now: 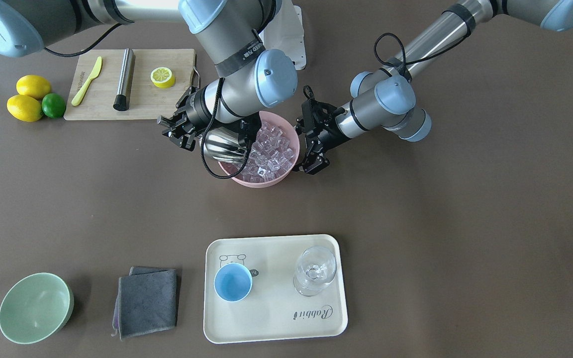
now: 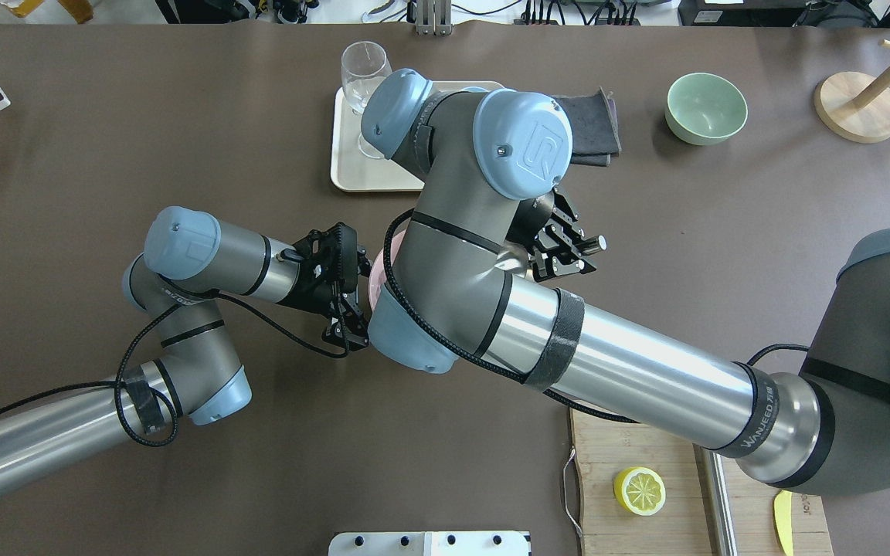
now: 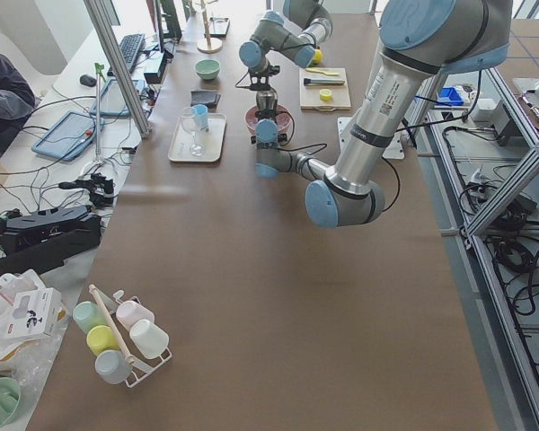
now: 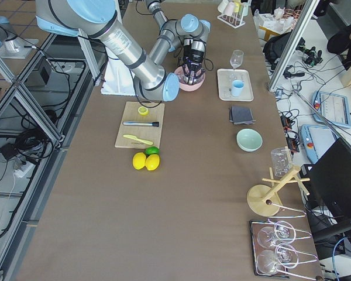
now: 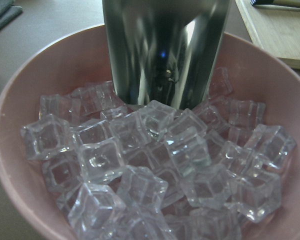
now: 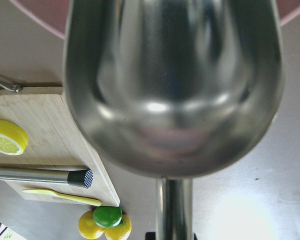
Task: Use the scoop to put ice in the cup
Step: 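Lower the scoop with the right gripper into the ice cubes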
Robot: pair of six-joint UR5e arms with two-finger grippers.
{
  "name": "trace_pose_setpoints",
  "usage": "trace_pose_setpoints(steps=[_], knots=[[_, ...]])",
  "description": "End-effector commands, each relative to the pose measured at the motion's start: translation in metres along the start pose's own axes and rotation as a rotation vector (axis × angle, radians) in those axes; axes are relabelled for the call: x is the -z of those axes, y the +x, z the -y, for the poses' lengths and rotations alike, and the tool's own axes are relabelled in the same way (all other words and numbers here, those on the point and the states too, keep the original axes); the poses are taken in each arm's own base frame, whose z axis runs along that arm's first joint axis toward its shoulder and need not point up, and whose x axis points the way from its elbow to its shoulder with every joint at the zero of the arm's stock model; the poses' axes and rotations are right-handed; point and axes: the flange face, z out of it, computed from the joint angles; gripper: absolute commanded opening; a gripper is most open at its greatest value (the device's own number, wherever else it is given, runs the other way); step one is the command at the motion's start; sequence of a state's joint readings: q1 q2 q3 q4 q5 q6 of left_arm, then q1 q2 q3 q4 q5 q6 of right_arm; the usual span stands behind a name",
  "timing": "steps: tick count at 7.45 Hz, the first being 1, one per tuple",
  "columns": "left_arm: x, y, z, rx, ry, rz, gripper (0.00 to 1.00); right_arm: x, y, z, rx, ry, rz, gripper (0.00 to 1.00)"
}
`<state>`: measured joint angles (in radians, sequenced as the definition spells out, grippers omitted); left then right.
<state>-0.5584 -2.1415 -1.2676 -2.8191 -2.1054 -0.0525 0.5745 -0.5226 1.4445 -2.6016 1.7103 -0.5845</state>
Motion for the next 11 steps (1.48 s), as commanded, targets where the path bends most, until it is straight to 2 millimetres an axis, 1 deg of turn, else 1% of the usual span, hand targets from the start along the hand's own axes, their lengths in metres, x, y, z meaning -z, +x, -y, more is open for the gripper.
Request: trace_pose_setpoints(steps=[1,2,5,7,11], knots=[[0.000,0.000,-0.001,0.001,-0.002,-0.001,0.99,0.004,-0.004,0.016,0.006,0.001,-0.003,0.00],[0.000,0.000,-0.001,0.000,0.000,-0.001,0.99,0.006,-0.006,0.019,-0.022,0.008,-0.007,0.00],[0.000,0.000,-0.001,-0.002,0.000,-0.002,0.99,0.007,-0.014,0.030,-0.035,0.031,-0.021,0.00],[0.001,0.000,-0.002,-0.003,-0.002,-0.002,0.99,0.010,-0.015,0.031,-0.033,0.042,-0.025,0.00],[0.000,0.000,-0.002,-0.006,-0.003,-0.002,0.99,0.012,-0.016,0.039,-0.061,0.126,-0.055,0.00]])
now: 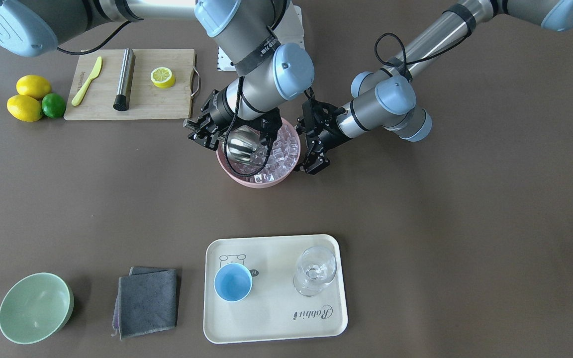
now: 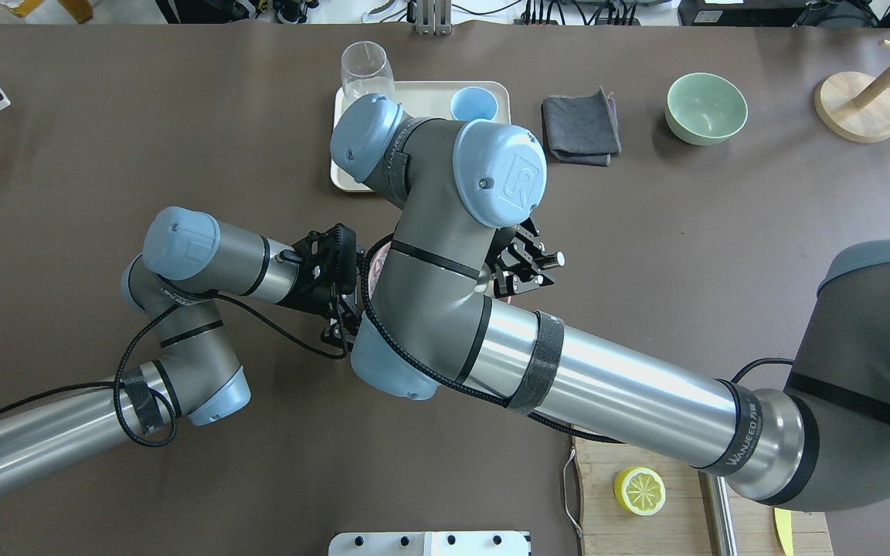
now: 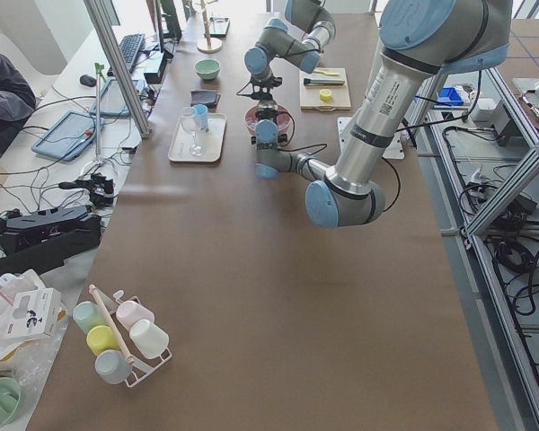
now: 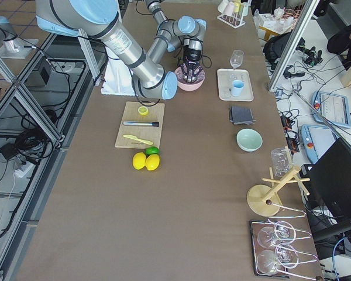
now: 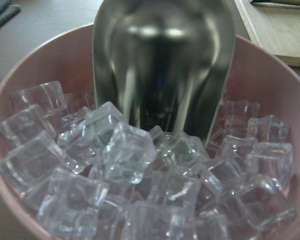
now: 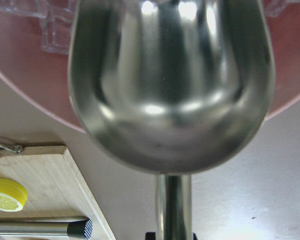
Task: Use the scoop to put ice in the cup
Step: 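Lower the scoop with the right gripper into the ice cubes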
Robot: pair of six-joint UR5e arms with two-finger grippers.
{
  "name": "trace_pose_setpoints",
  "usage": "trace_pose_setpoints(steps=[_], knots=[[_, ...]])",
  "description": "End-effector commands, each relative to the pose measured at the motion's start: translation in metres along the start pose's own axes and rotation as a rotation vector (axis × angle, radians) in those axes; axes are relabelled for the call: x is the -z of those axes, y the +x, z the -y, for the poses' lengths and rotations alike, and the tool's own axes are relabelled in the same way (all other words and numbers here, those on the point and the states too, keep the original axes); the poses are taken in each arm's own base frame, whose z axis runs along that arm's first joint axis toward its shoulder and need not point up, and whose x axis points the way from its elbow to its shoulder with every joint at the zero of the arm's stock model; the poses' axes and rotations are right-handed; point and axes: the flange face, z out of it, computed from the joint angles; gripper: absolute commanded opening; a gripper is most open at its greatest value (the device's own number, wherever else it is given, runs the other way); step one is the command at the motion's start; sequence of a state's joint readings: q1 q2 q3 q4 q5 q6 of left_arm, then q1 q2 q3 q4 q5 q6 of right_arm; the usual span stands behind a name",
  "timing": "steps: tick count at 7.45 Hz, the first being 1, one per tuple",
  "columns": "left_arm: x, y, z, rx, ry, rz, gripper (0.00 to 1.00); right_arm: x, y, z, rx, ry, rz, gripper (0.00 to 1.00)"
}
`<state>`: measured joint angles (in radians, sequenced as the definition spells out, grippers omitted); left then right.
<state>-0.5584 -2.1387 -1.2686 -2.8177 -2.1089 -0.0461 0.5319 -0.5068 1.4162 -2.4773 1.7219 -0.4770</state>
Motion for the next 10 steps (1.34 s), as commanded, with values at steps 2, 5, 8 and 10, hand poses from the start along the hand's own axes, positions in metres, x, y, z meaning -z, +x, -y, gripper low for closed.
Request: trace_pose_setpoints(steps=[2,5,8,10], knots=[[0.000,0.000,-0.001,0.000,-0.003,0.000,0.99,-0.005,-0.004,-0.007,-0.043,0.072,-0.027,0.00],[0.000,0.000,-0.002,-0.001,-0.004,0.000,0.99,-0.007,-0.008,-0.014,-0.075,0.126,-0.048,0.00],[-0.003,0.003,-0.003,-0.003,-0.007,-0.006,0.99,-0.017,-0.014,-0.027,-0.111,0.169,-0.062,0.00],[-0.003,0.003,-0.003,-0.003,-0.007,-0.006,0.99,-0.022,-0.019,-0.034,-0.115,0.193,-0.048,0.00]])
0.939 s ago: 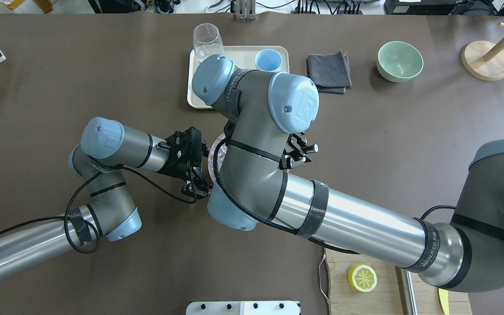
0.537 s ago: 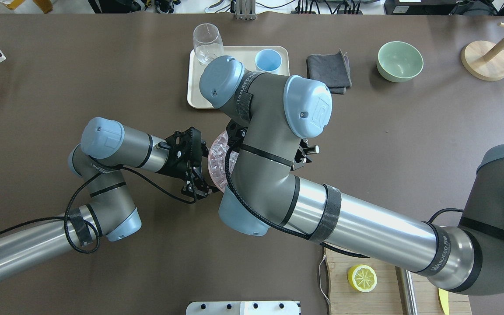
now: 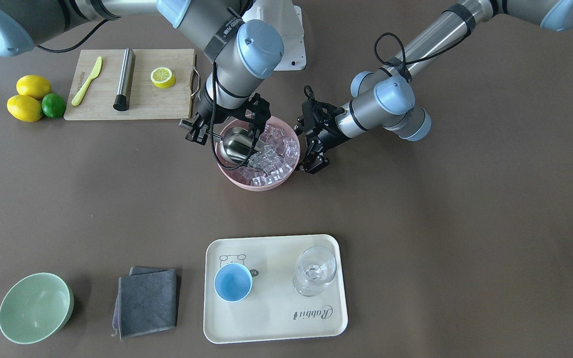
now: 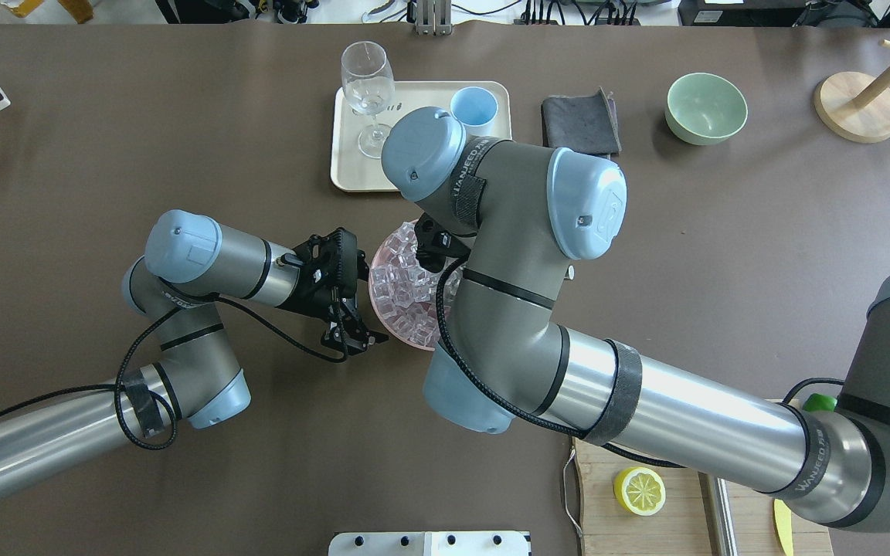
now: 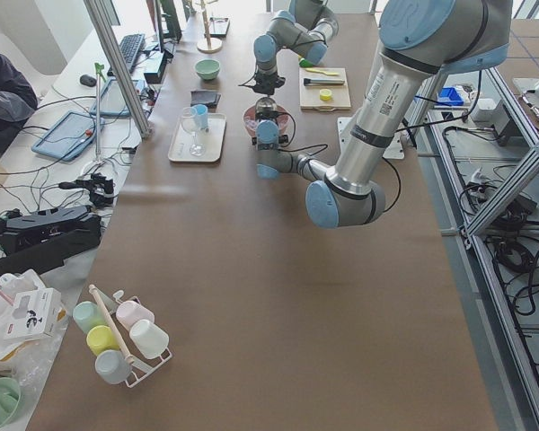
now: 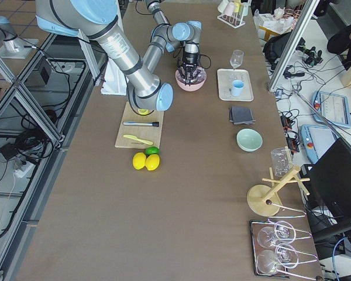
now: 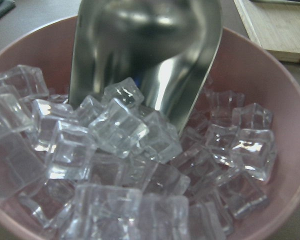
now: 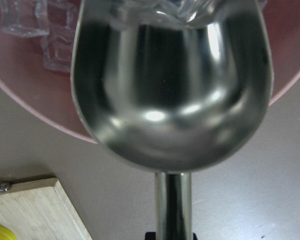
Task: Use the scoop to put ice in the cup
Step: 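Lower the scoop with the right gripper into the ice cubes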
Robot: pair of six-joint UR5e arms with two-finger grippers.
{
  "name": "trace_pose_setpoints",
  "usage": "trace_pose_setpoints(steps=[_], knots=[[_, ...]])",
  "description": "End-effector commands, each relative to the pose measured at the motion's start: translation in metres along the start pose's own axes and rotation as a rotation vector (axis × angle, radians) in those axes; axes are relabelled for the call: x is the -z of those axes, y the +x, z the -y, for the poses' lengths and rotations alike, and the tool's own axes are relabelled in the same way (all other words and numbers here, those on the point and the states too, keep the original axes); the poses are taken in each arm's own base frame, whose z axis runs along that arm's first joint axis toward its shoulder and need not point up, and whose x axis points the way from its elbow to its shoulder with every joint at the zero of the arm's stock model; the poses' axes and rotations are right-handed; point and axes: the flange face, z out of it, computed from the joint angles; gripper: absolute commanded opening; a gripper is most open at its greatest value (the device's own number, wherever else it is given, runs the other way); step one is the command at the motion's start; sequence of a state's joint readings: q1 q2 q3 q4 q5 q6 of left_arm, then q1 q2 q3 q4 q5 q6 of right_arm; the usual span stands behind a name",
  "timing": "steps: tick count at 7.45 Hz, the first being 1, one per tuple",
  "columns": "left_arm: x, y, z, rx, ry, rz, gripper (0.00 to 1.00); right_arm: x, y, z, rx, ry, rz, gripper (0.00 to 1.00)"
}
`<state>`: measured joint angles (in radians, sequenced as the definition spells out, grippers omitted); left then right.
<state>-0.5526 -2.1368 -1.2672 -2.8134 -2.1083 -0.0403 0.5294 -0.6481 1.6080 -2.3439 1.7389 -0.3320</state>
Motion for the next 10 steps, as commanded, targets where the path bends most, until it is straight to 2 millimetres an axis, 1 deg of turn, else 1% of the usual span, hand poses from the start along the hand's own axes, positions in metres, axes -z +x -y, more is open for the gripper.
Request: trace_pose_setpoints(steps=[1,3,4,8,10], knots=[[-0.001,0.001,0.000,0.000,-0.002,-0.003,0.99,-0.003,-0.006,-0.012,-0.025,0.030,0.013,0.00],[-0.002,0.003,0.000,0.000,-0.002,-0.007,0.99,-0.010,-0.013,-0.023,-0.031,0.038,0.014,0.00],[-0.002,0.003,-0.001,0.001,-0.003,-0.007,0.99,-0.011,-0.014,-0.025,-0.043,0.045,0.018,0.00],[-0.004,0.005,0.000,-0.002,-0.002,-0.010,0.99,-0.013,-0.017,-0.020,-0.091,0.132,0.016,0.00],[-0.003,0.005,-0.001,-0.001,-0.003,-0.010,0.99,-0.013,-0.023,-0.025,-0.122,0.175,0.021,0.00]])
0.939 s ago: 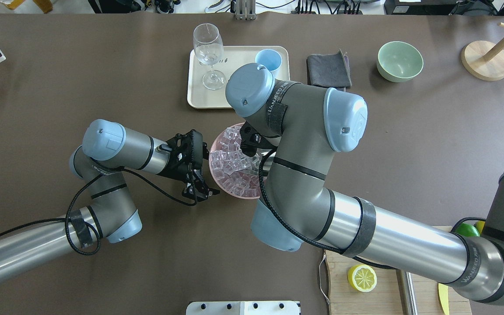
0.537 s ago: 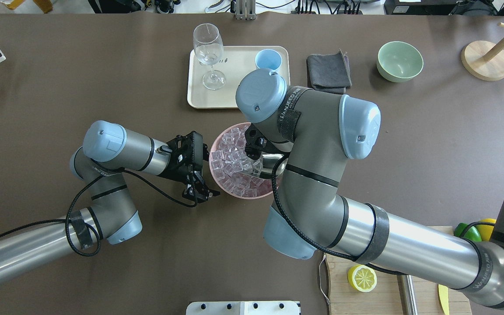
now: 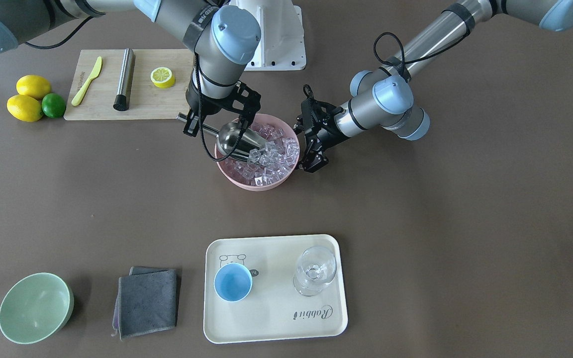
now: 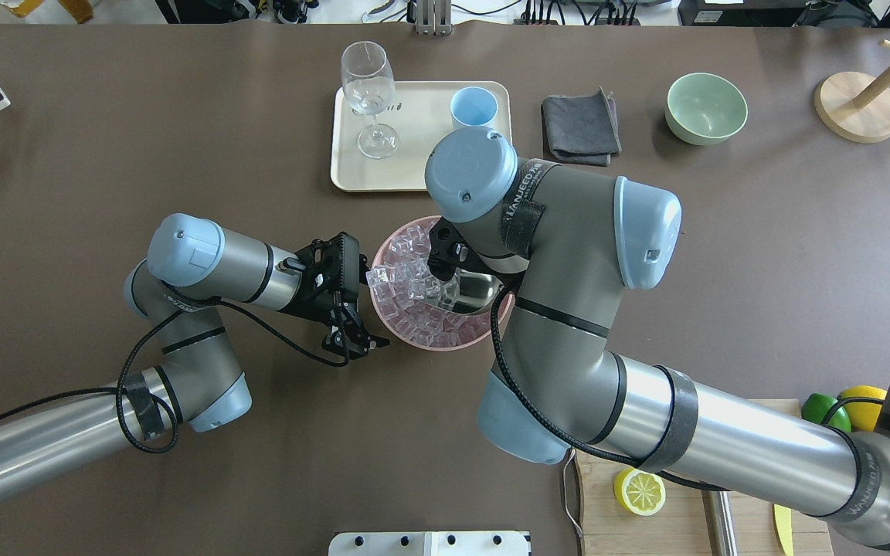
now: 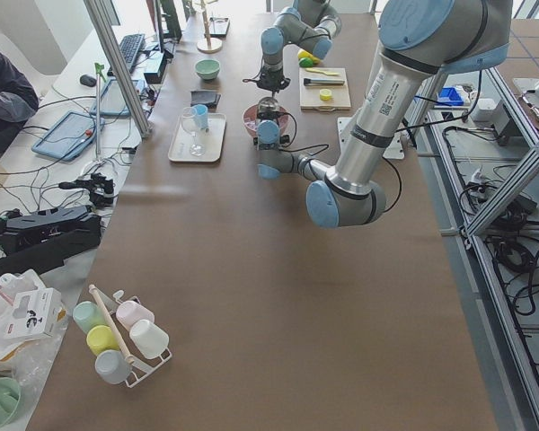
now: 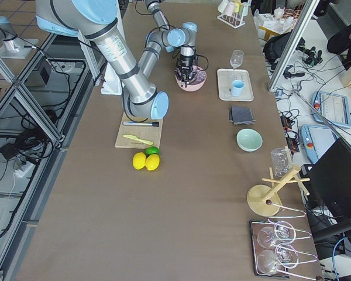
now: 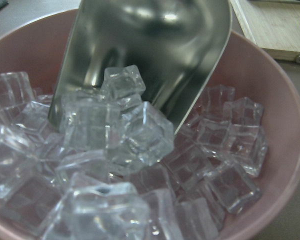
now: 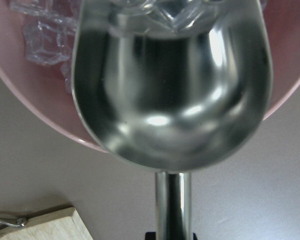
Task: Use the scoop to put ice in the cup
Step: 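Drag the scoop through the ice toward the left gripper to fill it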
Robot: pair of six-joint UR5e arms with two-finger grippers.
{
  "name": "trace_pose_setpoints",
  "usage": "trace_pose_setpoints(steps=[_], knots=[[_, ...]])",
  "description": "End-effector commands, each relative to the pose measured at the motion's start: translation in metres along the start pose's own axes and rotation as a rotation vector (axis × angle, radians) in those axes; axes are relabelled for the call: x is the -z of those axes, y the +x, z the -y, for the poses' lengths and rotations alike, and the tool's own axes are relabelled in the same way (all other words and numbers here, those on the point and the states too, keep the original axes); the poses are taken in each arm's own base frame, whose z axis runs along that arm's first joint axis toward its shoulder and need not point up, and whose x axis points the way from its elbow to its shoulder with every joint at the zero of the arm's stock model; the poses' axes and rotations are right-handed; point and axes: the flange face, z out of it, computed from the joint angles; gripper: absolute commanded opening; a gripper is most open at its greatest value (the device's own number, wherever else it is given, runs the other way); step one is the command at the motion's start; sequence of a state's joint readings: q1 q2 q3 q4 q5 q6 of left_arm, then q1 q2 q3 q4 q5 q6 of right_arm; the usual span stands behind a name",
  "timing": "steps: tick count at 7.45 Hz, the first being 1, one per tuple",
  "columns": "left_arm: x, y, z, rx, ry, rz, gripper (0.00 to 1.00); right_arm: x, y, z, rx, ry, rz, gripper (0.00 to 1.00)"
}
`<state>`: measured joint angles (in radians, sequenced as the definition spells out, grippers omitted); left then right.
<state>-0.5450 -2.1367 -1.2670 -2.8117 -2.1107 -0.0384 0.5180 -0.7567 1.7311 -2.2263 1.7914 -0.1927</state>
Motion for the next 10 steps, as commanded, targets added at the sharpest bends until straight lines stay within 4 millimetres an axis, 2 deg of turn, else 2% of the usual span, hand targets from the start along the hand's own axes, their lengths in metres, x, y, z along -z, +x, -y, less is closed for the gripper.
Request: trace_pose_setpoints(steps=[1,4,8,10], knots=[[-0.001,0.001,0.000,0.001,-0.001,-0.002,0.99,-0.002,-0.005,-0.007,-0.029,0.055,-0.001,0.00],[-0.002,0.002,-0.002,0.004,-0.008,-0.003,0.99,-0.001,-0.008,-0.007,-0.064,0.122,-0.008,0.00],[-0.005,0.004,-0.003,0.006,-0.012,-0.008,0.99,-0.002,-0.013,-0.031,-0.055,0.158,-0.012,0.00],[-0.005,0.004,-0.003,0.007,-0.016,-0.007,0.99,-0.003,-0.016,-0.031,-0.084,0.193,-0.012,0.00]])
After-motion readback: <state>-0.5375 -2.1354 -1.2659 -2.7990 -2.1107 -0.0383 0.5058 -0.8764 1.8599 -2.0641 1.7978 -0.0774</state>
